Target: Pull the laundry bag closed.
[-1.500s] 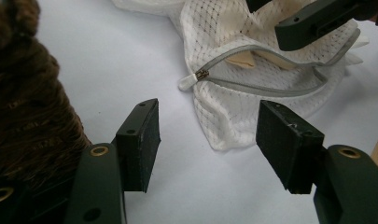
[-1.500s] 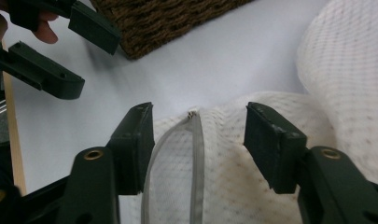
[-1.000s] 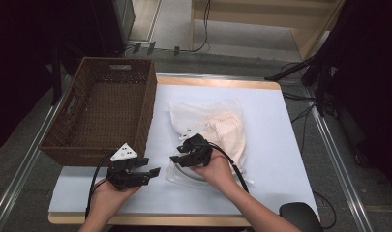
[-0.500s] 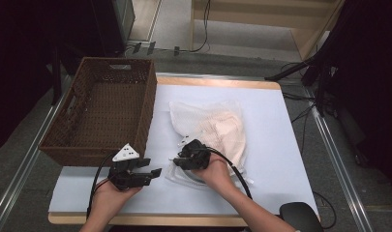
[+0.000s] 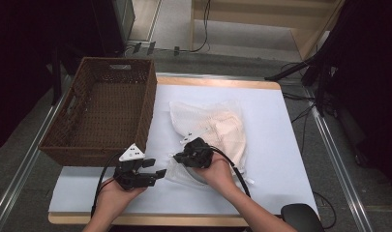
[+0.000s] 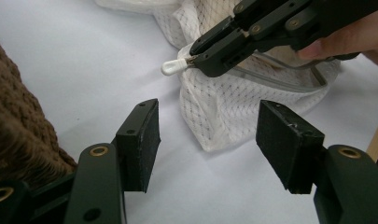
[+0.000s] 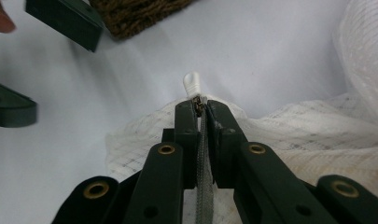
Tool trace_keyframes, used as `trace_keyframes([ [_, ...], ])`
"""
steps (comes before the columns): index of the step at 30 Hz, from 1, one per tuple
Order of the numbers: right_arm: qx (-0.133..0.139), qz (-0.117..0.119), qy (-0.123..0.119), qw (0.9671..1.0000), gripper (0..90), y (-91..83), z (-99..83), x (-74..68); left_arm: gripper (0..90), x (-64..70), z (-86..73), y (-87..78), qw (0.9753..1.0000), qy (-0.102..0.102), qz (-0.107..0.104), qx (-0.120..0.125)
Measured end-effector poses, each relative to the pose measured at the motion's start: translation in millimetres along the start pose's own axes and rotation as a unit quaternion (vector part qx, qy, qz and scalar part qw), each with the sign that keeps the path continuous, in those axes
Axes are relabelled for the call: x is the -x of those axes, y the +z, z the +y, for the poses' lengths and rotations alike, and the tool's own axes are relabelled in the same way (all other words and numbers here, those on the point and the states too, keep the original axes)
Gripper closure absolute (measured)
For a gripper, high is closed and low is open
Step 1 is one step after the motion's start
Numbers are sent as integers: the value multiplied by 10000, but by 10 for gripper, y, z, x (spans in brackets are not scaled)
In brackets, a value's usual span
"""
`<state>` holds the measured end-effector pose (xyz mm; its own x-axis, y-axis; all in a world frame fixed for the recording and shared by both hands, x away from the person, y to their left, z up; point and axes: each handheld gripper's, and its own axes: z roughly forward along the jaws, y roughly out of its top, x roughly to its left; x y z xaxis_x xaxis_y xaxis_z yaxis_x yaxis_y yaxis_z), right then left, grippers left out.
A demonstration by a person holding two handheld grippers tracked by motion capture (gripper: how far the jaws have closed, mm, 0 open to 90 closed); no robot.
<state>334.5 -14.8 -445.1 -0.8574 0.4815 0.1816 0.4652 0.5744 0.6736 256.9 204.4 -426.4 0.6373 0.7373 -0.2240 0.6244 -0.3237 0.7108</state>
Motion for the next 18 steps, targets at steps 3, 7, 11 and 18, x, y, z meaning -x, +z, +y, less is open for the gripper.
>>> trace_keyframes([
  [3,65,20,-36,10000,846,-43,9,-27,406,18,21,45,10000,54,-16,-45],
  [7,181,63,-63,9998,846,-111,10,-58,404,28,48,98,9999,70,-32,-88],
  [11,309,115,-77,9994,845,-190,0,-84,402,34,90,146,9998,147,-77,-128],
  [18,508,129,-87,9986,844,-312,-34,-121,425,26,184,260,9995,130,-220,-201],
])
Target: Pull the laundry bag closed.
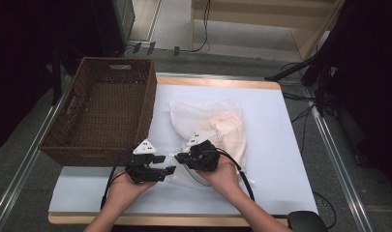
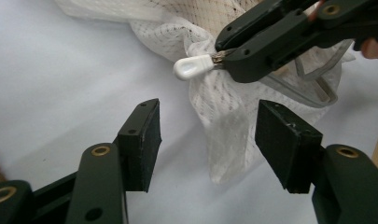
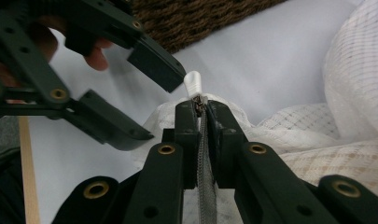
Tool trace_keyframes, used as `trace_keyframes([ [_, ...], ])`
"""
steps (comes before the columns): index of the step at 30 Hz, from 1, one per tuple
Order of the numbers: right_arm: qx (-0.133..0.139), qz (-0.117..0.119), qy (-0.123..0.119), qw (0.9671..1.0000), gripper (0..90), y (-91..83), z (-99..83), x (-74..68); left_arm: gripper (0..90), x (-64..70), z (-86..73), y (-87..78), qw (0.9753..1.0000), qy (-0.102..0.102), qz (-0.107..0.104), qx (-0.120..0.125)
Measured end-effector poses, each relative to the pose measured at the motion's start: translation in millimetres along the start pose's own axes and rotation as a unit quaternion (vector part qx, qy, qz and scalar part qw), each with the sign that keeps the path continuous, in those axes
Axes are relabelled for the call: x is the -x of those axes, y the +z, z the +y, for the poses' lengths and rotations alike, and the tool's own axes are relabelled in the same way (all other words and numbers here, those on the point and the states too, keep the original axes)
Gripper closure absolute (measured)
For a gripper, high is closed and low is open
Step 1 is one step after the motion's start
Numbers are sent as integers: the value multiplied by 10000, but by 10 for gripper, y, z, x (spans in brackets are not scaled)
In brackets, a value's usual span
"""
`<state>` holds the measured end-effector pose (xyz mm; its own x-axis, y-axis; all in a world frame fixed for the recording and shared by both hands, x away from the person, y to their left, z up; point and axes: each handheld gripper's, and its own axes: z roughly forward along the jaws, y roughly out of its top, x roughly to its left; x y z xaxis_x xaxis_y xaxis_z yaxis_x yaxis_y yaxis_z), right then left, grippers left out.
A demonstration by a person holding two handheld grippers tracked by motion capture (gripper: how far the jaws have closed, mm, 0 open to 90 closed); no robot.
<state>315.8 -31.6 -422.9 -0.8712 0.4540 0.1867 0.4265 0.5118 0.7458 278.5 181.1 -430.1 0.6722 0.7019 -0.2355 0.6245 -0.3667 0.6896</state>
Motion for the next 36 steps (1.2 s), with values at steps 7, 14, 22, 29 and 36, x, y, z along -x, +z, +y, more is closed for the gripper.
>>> trace_keyframes([
  [7,95,4,-5,10000,842,-85,-21,-25,496,9,73,105,9996,130,-111,-227],
  [14,120,-21,-9,9999,842,-112,-50,-49,564,20,161,225,9978,346,-254,-506],
  [22,134,14,38,9999,836,-130,-63,-26,794,-25,218,301,9966,377,-422,-594],
  [29,167,76,107,9998,686,-204,-24,-10,877,-1,213,287,9966,462,-361,-582],
  [36,63,-126,255,9996,516,-246,17,11,875,17,184,269,9971,457,-287,-532],
])
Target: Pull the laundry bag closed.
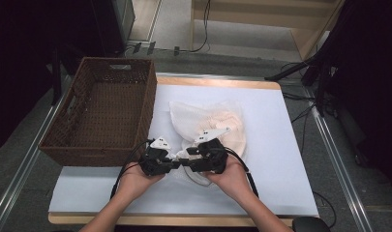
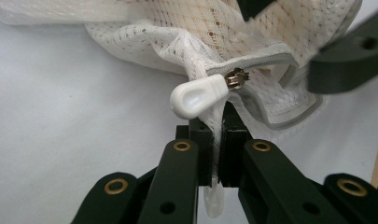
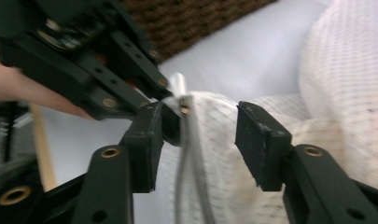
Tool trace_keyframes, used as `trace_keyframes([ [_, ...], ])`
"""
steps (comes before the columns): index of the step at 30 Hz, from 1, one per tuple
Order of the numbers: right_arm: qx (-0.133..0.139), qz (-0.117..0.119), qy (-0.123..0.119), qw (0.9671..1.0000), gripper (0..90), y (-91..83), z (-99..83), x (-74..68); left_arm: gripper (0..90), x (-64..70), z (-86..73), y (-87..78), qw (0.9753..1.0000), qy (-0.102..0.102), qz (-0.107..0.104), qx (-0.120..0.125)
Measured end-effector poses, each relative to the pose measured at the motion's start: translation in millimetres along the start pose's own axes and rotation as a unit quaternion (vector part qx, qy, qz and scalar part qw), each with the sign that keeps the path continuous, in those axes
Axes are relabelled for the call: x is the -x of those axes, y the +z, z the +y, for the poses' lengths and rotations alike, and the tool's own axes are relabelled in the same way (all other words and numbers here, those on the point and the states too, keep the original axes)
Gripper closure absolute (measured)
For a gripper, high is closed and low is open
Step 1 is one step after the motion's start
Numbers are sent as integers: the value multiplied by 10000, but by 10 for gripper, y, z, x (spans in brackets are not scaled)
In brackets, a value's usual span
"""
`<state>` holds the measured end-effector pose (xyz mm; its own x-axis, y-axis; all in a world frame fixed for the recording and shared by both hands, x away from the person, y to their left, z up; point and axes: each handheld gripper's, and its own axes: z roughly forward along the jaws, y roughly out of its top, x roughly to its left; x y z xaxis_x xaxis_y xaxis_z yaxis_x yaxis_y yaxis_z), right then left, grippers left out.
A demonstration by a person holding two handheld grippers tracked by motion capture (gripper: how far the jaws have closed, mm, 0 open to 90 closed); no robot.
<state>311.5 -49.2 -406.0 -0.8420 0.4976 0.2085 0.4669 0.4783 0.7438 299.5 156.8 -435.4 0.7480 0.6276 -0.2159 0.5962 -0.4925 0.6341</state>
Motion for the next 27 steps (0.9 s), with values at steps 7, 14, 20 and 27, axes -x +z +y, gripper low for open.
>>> trace_keyframes([
  [7,95,-110,-103,9998,536,-11,40,-24,875,19,-25,-15,9999,4,71,73],
  [14,118,-153,102,9998,730,28,119,-5,875,46,-48,-21,9999,11,110,94],
  [20,91,-298,-83,9995,900,77,194,-56,875,68,-61,-37,9998,1,115,131],
  [27,-3,-196,24,9998,900,187,244,-24,875,113,-64,-29,9996,39,166,231],
])
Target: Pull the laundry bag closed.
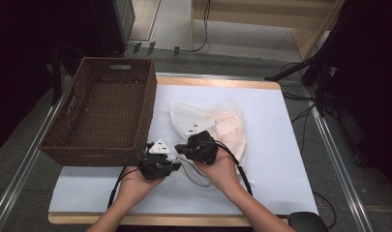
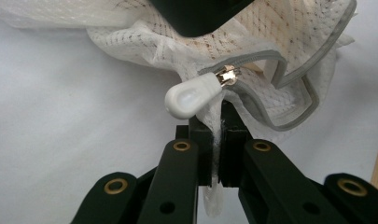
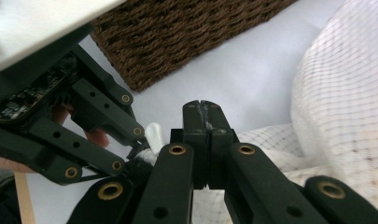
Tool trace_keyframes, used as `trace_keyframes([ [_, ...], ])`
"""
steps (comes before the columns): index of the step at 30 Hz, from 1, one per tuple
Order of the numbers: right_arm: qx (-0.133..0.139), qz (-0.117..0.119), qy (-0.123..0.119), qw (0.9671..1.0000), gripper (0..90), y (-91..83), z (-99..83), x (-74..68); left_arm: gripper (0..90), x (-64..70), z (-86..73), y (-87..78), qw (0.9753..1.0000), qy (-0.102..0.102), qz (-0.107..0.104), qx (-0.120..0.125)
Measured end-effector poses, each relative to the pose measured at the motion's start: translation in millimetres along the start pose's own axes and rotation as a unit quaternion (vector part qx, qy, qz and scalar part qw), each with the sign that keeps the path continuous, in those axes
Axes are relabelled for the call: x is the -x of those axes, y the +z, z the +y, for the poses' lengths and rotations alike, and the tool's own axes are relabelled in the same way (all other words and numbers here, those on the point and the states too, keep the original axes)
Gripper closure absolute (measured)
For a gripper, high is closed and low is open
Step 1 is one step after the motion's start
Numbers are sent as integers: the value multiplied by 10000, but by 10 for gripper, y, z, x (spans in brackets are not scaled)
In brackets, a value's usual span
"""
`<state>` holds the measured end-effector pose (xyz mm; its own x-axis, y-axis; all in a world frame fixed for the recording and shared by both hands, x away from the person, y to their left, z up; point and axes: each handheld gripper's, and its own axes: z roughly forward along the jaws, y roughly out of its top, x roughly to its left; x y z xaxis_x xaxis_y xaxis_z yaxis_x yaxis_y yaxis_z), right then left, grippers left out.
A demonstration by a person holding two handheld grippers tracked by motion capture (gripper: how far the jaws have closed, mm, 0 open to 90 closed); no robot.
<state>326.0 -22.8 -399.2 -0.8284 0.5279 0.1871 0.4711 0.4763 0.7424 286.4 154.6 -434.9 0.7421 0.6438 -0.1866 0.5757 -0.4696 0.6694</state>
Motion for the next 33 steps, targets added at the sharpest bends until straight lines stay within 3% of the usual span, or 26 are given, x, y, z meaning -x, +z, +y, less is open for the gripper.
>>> trace_keyframes([
  [8,-79,136,-13,9999,900,75,-13,-66,875,29,-12,6,9999,133,39,93],
  [17,-135,245,-218,9994,890,26,-38,-106,871,-19,-34,18,10000,47,0,20],
  [21,-165,270,-204,9993,888,-11,-59,-106,870,-21,-39,29,10000,20,5,-30],
  [27,-169,253,-232,9993,814,-89,-101,-70,868,-39,-36,33,10000,-13,3,-47],
  [33,-134,341,-217,9991,673,-171,-149,-35,863,-39,-21,31,10000,0,16,-44],
])
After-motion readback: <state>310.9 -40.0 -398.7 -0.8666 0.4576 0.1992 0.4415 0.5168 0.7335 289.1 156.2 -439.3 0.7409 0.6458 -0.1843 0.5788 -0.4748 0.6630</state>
